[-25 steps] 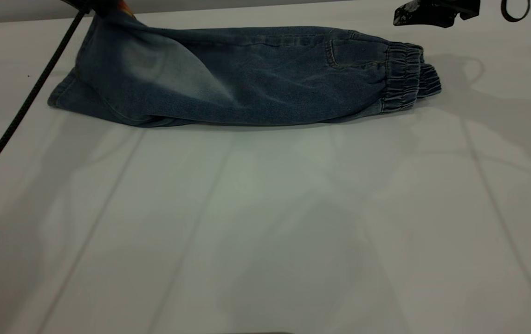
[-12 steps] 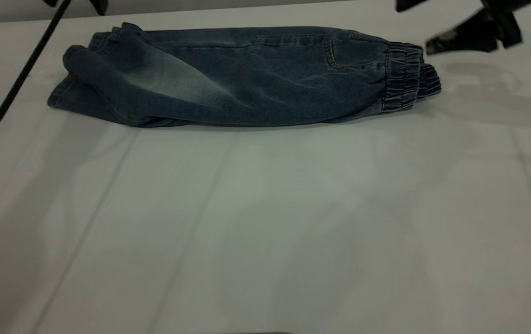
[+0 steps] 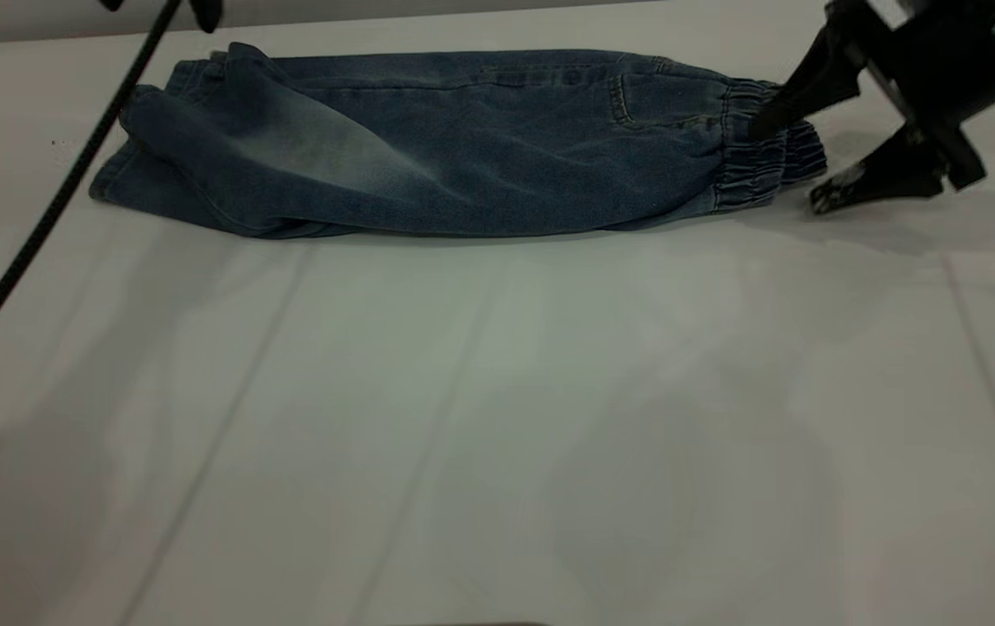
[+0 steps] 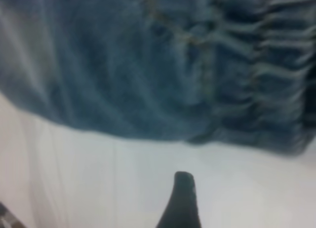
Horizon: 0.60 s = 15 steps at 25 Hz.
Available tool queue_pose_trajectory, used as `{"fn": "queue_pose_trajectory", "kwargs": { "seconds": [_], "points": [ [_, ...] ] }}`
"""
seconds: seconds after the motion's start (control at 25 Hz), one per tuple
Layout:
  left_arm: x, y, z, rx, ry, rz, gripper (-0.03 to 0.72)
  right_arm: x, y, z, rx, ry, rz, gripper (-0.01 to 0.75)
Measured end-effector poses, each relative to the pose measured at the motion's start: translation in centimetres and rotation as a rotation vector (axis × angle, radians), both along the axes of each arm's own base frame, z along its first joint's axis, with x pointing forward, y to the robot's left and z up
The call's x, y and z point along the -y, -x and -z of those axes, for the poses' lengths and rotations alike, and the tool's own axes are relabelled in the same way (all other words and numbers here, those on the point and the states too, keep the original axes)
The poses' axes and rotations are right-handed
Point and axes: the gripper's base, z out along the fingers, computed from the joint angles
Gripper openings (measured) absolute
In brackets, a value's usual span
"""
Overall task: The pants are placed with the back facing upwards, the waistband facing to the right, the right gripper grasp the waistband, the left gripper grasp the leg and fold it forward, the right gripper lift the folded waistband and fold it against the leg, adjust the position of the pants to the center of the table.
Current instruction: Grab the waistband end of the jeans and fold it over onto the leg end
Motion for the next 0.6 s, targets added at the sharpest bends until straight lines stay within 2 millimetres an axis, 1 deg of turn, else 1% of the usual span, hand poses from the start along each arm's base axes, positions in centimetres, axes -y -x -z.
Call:
{"fn": "queue_pose_trajectory", "kwargs": {
  "seconds": [0.08,0.16,0.4,0.52,0.6],
  "points": [
    [0.6,0.1,0.0,0.0,0.001,0.011,0.568,0.0,-0.1,1.0,0.0,-0.011,0.015,0.554],
    [1.0,0.2,0.0,0.0,0.0,0.022,0.568,-0.1,-0.3,1.5,0.015,-0.031,0.038,0.552],
    [2.0,0.5,0.0,-0.006,0.024,0.033,0.569,-0.3,-1.1,2.3,0.105,-0.095,0.107,0.553],
    [2.5,0.6,0.1,-0.009,0.04,0.036,0.569,-1.1,-1.4,2.5,0.156,-0.112,0.113,0.549],
    [2.9,0.7,0.0,-0.005,0.045,0.043,0.569,-1.7,-1.6,2.5,0.184,-0.11,0.111,0.529]
  ]
}}
